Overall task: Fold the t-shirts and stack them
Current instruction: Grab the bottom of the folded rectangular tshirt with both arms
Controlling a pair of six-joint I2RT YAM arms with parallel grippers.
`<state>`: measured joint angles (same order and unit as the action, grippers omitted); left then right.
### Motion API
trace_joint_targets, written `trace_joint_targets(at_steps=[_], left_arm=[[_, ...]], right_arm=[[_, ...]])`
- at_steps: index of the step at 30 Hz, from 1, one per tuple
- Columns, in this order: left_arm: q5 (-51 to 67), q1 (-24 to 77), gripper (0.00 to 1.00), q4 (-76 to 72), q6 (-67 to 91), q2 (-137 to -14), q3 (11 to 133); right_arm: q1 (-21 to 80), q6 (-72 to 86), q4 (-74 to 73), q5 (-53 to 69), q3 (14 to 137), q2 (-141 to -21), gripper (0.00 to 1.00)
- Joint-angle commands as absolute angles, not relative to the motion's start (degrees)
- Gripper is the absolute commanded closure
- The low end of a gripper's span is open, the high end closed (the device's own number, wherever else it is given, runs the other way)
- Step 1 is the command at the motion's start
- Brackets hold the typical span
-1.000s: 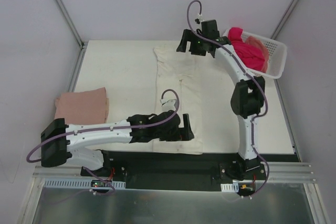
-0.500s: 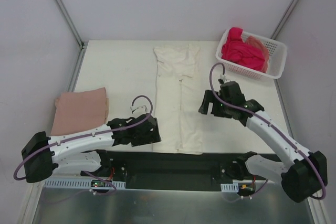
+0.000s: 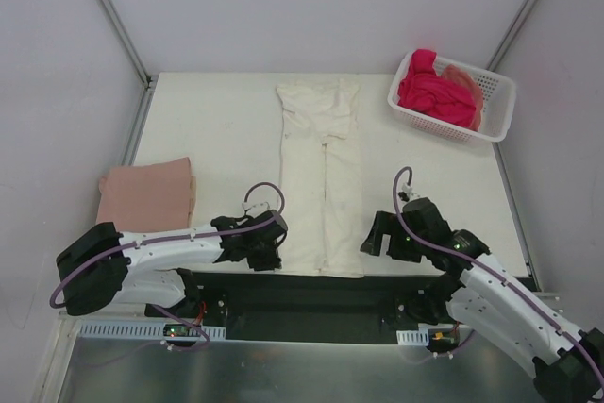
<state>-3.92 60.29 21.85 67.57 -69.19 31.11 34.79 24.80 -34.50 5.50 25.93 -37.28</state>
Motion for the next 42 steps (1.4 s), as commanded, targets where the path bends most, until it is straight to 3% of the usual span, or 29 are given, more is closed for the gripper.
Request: trace_joint_targets(at_steps=[1,3,6,10,17,20,22,24,34,42], left_arm=[[-1.4,59.9,0.84,19.2,69.0,-70.5,30.7],[-0.9,59.9,0.92,18.6,69.6,-70.3,29.8],[-0.1,59.9,1.00,18.1,70.6,-69.4,28.7],[-0.2,59.9,1.00,17.7,71.5,-67.4,27.2],[-0.1,59.9,1.00,16.9,71.6,-66.4,26.9],[-0.1,59.9,1.00,16.6,71.5,-66.6,27.2],[-0.1,59.9,1.00,16.5,71.5,-66.4,27.1],[2.1,59.9,1.00,16.6,71.2,-65.8,26.8],[6.2,64.2,1.00,16.5,74.6,-60.9,24.1],[-1.0,62.1,1.00,17.0,70.3,-58.1,29.7]], right_arm=[[39.4,28.6,-34.6,9.1,23.8,-39.6,0.01],[41.9,30.9,-32.8,9.5,23.6,-40.9,0.05],[46.5,33.9,-31.7,7.5,24.3,-43.4,0.19],[48.8,35.8,-32.3,3.3,25.1,-48.0,0.39],[51.1,36.7,-27.8,4.8,25.6,-55.0,0.51],[51.6,37.4,-24.8,5.7,25.2,-56.5,0.66],[51.9,37.3,-22.9,6.7,24.6,-57.0,0.87],[53.7,37.8,-21.3,7.4,24.0,-56.2,0.99],[59.1,41.2,-27.2,4.3,20.4,-44.0,0.99],[58.9,34.1,-33.3,-5.3,29.8,-44.9,0.99]])
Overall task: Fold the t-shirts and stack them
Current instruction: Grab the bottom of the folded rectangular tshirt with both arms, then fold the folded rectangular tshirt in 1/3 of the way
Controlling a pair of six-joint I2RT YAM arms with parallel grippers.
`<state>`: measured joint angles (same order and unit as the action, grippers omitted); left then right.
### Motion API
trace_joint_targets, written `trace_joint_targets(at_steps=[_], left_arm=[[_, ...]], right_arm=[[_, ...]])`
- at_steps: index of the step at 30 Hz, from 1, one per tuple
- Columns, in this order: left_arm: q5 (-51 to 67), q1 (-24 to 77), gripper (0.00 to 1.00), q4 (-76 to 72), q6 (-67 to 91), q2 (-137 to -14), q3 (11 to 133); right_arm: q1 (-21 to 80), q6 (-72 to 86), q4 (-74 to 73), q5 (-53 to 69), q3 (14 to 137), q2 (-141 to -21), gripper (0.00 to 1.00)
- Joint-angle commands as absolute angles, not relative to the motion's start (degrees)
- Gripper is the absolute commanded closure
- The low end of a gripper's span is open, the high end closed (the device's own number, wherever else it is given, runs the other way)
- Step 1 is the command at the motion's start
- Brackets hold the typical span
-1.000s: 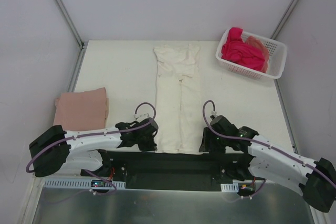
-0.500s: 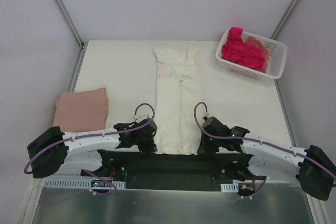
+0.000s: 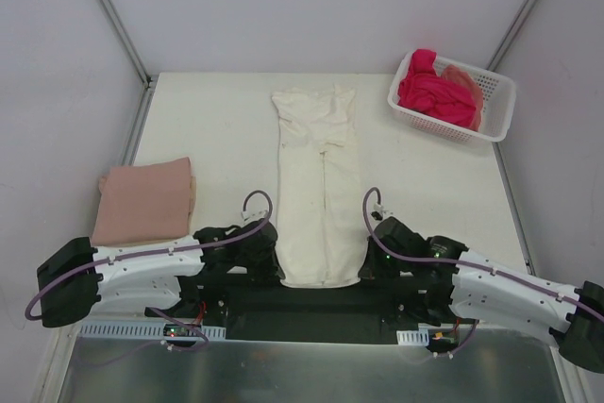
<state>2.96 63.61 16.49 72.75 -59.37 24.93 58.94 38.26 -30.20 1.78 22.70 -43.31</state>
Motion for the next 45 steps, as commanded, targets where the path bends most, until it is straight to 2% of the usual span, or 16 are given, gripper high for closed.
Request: trace_joint_targets(at_steps=[1,9,24,31,39,44,45], left_arm=[[-1.1,59.9,1.00,17.0,68.5,-58.3,30.4],[-0.1,48.3,1.00,17.1,56.7,-65.4,43.0],[7.3,30.0,1.00,17.1,43.3,-89.5,67.1],[9.2,25.9,1.00,17.1,40.3,-97.7,74.3],[12.8,23.6,1.00,17.1,38.5,-106.4,79.5],[10.9,23.3,0.89,17.0,38.8,-108.5,80.8],[10.6,23.2,0.77,17.0,38.7,-108.7,80.7]], right_arm=[[58.4,33.1,-33.9,-5.8,30.9,-45.7,0.99],[47.7,20.7,-33.8,-7.9,44.5,-55.2,0.99],[27.3,9.9,-26.5,4.0,66.3,-80.8,1.00],[22.7,7.6,-26.1,7.7,75.2,-93.5,0.99],[20.6,7.5,-25.0,9.9,81.3,-102.4,0.99],[19.8,8.1,-25.2,9.4,82.9,-106.0,0.96],[19.4,8.2,-25.3,9.0,83.0,-106.4,0.93]])
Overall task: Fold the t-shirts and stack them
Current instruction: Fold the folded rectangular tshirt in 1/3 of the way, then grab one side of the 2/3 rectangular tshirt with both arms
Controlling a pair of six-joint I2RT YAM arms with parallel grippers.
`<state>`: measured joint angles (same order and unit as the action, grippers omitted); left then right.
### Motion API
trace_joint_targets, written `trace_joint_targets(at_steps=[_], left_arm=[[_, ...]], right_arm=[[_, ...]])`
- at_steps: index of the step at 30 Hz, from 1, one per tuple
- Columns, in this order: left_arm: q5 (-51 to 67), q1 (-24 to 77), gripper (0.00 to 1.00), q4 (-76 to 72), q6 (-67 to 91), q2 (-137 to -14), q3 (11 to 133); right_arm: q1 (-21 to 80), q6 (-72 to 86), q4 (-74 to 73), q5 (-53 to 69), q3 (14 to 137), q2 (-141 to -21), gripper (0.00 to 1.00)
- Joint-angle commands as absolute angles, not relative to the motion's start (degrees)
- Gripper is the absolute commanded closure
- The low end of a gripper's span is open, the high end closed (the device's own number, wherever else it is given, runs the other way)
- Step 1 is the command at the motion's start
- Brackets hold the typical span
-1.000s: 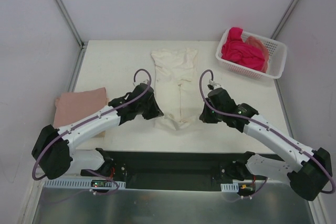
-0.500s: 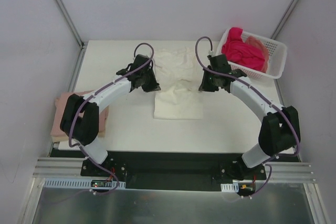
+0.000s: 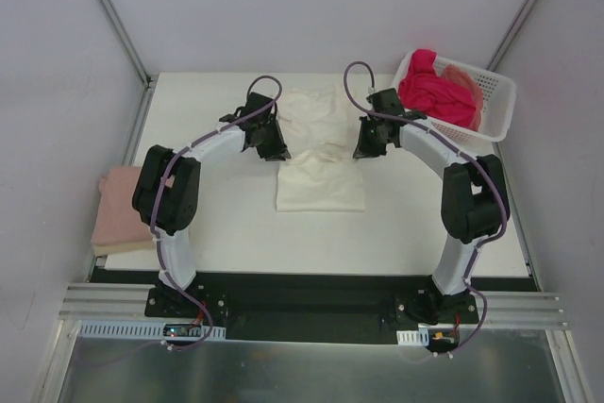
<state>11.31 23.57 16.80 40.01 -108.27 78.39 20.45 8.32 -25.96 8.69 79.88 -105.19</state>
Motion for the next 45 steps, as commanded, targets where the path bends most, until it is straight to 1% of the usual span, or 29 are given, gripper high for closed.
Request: trace_joint_targets(at_steps=[1,2,3,4,5,6,7,8,11,14,18,22,23,25,26,29,30,37,39,40,43,44,45], left_arm=[[10.4,23.2,0.71,17.1,38.6,-108.7,80.9],[10.2,23.2,0.66,17.1,38.4,-108.7,80.9],[10.5,23.2,0.45,17.1,38.0,-108.5,81.1],[10.5,23.2,0.35,17.1,37.9,-108.2,81.1],[10.8,23.2,0.25,17.0,37.7,-107.8,81.0],[11.2,23.2,0.11,17.0,37.4,-107.0,80.7],[11.4,23.2,0.05,17.1,37.4,-106.4,80.3],[11.9,23.2,0.01,17.1,37.6,-105.7,79.8],[12.2,23.3,0.01,17.0,38.2,-102.5,76.7],[12.0,23.7,0.01,16.9,39.7,-96.7,71.3],[11.0,25.7,0.01,16.0,41.5,-90.5,61.4],[10.8,27.4,0.01,14.1,44.5,-85.7,53.0],[11.0,27.6,0.02,13.5,45.9,-84.1,50.0],[10.6,27.6,0.08,11.7,47.5,-82.7,47.2],[10.7,27.6,0.13,11.1,48.1,-81.7,45.1],[10.8,27.8,0.19,8.7,49.6,-81.6,42.8],[10.7,27.8,0.26,8.2,49.7,-81.9,42.7],[11.0,27.8,0.43,6.2,50.5,-87.4,43.8],[11.2,27.8,0.49,6.2,50.4,-89.3,44.6],[11.3,27.8,0.56,6.1,50.4,-89.8,44.7],[11.6,27.9,0.63,5.7,50.5,-91.8,45.1],[11.6,27.9,0.71,5.5,50.5,-92.2,45.2],[11.6,27.9,0.75,5.5,50.4,-92.5,45.3]], right_arm=[[19.3,8.9,-25.5,8.7,83.1,-107.0,0.82],[19.2,9.0,-25.7,8.6,83.2,-107.1,0.76],[18.9,8.9,-25.8,9.0,83.4,-107.2,0.72],[18.9,8.5,-25.9,9.1,83.5,-107.1,0.60],[18.8,8.4,-26.3,9.2,83.6,-106.9,0.50],[18.9,8.3,-26.3,9.5,83.4,-106.5,0.23],[18.8,8.3,-26.4,9.6,83.1,-105.5,0.12],[18.8,8.3,-26.3,9.8,82.0,-104.8,0.03],[19.0,9.0,-25.9,10.4,79.3,-101.3,0.03],[19.5,10.6,-24.4,11.4,73.2,-96.1,0.03],[20.3,13.4,-22.0,11.7,61.2,-87.4,0.03],[20.4,16.8,-19.7,12.0,52.2,-82.0,0.03],[20.4,17.3,-19.1,13.0,50.7,-81.3,0.03],[20.4,18.5,-17.3,14.2,47.4,-79.3,0.03],[20.4,18.8,-17.0,14.8,46.5,-78.8,0.03],[20.5,19.6,-17.4,12.8,45.2,-77.7,0.03],[20.5,19.9,-17.5,12.2,45.0,-77.6,0.03],[20.7,21.4,-15.4,9.9,43.0,-78.7,0.01],[20.7,21.7,-14.9,11.2,42.7,-80.1,0.04],[20.7,21.8,-14.2,11.9,42.6,-80.5,0.05],[20.7,22.5,-12.8,13.4,42.8,-82.7,0.11],[20.8,22.7,-12.7,13.7,42.9,-83.3,0.15],[20.8,22.8,-12.2,14.1,42.9,-84.3,0.17]])
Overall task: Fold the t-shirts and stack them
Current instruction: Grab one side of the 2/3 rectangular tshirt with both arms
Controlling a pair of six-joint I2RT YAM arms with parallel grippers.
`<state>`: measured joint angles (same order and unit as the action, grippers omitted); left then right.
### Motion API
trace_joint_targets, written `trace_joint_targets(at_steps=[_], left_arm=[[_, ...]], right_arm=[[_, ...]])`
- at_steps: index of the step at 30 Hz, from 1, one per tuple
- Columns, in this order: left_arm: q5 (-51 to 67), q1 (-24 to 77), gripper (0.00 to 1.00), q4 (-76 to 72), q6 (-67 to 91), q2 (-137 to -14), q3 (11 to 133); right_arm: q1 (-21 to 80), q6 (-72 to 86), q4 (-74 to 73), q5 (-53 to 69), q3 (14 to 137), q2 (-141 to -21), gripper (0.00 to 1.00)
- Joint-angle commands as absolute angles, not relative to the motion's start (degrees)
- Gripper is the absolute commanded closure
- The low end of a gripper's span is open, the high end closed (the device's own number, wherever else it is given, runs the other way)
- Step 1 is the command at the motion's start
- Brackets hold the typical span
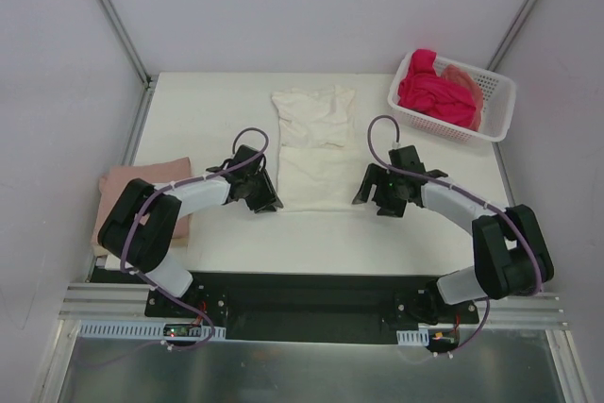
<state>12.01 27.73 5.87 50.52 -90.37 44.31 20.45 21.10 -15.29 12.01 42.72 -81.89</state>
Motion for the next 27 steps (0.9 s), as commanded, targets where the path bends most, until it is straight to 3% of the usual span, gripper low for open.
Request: trace_joint_targets(at_steps=[1,2,4,7,10,14,22,27], left_arm=[[11.4,28.0,0.79,5.4,50.3,-93.1,45.3],[11.2,28.0,0.90,5.4,50.1,-93.3,45.3],[10.5,28.0,1.00,5.4,49.9,-94.0,45.2],[10.0,28.0,1.00,5.3,49.7,-94.1,44.9],[10.1,28.0,1.00,5.3,49.7,-93.8,44.6],[10.1,28.5,1.00,5.4,50.1,-92.5,43.1],[6.5,34.4,1.00,5.4,54.3,-81.1,31.1],[4.8,43.3,1.00,5.6,64.3,-69.8,20.9]], right_arm=[[20.9,23.1,-11.6,14.5,42.9,-84.7,0.19],[21.0,23.2,-11.3,14.8,42.8,-85.2,0.24],[21.0,23.4,-10.6,14.9,42.7,-86.2,0.28],[21.0,23.5,-9.7,15.6,42.5,-87.8,0.37],[21.2,24.4,-7.2,17.7,42.1,-89.4,0.58],[21.3,24.5,-5.7,19.5,41.8,-90.8,0.99],[24.9,24.5,-5.4,20.1,31.5,-81.2,0.99],[27.2,28.4,-10.4,19.3,20.0,-64.5,0.99]])
